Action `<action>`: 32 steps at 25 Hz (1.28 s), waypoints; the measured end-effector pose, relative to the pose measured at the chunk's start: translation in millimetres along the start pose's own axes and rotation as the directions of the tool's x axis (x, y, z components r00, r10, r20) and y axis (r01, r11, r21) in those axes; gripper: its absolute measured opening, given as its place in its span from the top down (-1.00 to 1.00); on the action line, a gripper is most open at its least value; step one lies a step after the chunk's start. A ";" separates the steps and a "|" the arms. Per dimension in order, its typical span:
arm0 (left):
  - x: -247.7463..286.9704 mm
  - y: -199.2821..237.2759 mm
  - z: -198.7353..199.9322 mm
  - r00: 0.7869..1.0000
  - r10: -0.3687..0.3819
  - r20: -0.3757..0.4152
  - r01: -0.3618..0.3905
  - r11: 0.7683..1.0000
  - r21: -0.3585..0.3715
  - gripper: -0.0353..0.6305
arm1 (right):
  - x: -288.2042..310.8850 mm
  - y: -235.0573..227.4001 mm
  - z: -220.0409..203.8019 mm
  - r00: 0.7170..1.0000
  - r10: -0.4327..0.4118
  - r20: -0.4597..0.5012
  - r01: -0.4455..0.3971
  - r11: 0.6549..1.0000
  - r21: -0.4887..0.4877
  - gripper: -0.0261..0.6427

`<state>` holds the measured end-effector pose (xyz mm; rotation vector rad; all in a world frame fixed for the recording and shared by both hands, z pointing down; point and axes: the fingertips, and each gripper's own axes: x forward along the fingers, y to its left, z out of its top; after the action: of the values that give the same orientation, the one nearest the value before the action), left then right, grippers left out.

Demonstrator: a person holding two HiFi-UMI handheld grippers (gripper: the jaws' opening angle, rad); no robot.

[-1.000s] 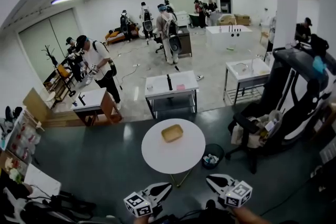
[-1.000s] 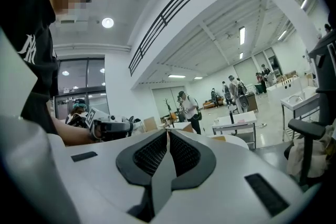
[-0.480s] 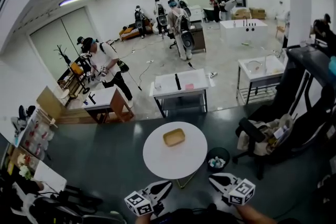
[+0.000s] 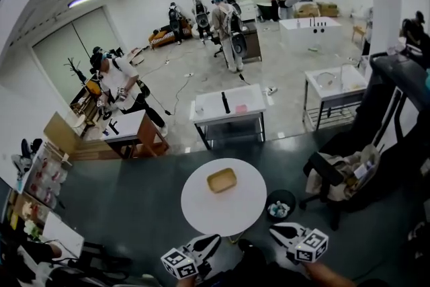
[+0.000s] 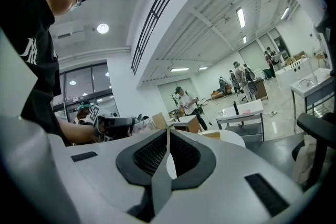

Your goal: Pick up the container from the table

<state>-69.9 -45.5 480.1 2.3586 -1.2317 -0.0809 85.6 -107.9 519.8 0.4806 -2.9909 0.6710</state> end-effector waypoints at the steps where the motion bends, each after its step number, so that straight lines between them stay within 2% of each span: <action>1: 6.1 10.3 -3.4 1.000 -0.001 0.005 0.001 1.000 -0.010 0.88 | 3.8 -6.8 1.8 1.000 -0.004 -0.003 0.004 1.000 0.002 0.79; 3: 18.6 32.8 -4.9 1.000 0.003 0.020 -0.002 1.000 -0.024 0.88 | 13.3 -21.1 7.9 1.000 -0.011 -0.003 0.011 1.000 0.005 0.79; 7: 39.9 64.2 17.5 0.999 0.000 0.045 0.001 1.000 -0.029 0.88 | 38.4 -49.6 23.8 1.000 -0.016 -0.019 0.016 1.000 -0.008 0.79; 13: 54.3 129.8 56.4 0.998 0.027 0.062 -0.025 0.999 -0.028 0.88 | 109.6 -84.1 56.8 0.998 0.033 -0.048 -0.034 0.999 -0.019 0.79; 16: 55.1 163.3 70.1 0.997 0.057 0.056 -0.056 0.998 -0.015 0.88 | 141.1 -93.4 73.1 0.996 0.061 -0.069 -0.063 0.998 -0.023 0.79; 22: 45.0 209.7 87.1 0.990 0.107 0.088 -0.102 0.993 -0.064 0.88 | 180.1 -119.5 77.8 0.989 0.054 -0.139 -0.058 0.998 -0.022 0.79; 27: 44.4 247.6 88.6 0.983 0.178 0.054 -0.172 0.980 -0.099 0.88 | 214.3 -149.3 89.3 0.986 0.048 -0.161 -0.049 0.999 -0.005 0.79; 32: 52.2 281.6 61.7 0.965 0.261 -0.035 -0.263 0.947 -0.184 0.88 | 249.2 -180.8 76.1 0.964 0.067 -0.257 -0.058 0.997 0.042 0.78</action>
<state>-269.1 -246.3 556.5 2.0154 -1.4545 -0.0926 -93.8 -367.5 551.2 0.2763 -2.7622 0.7285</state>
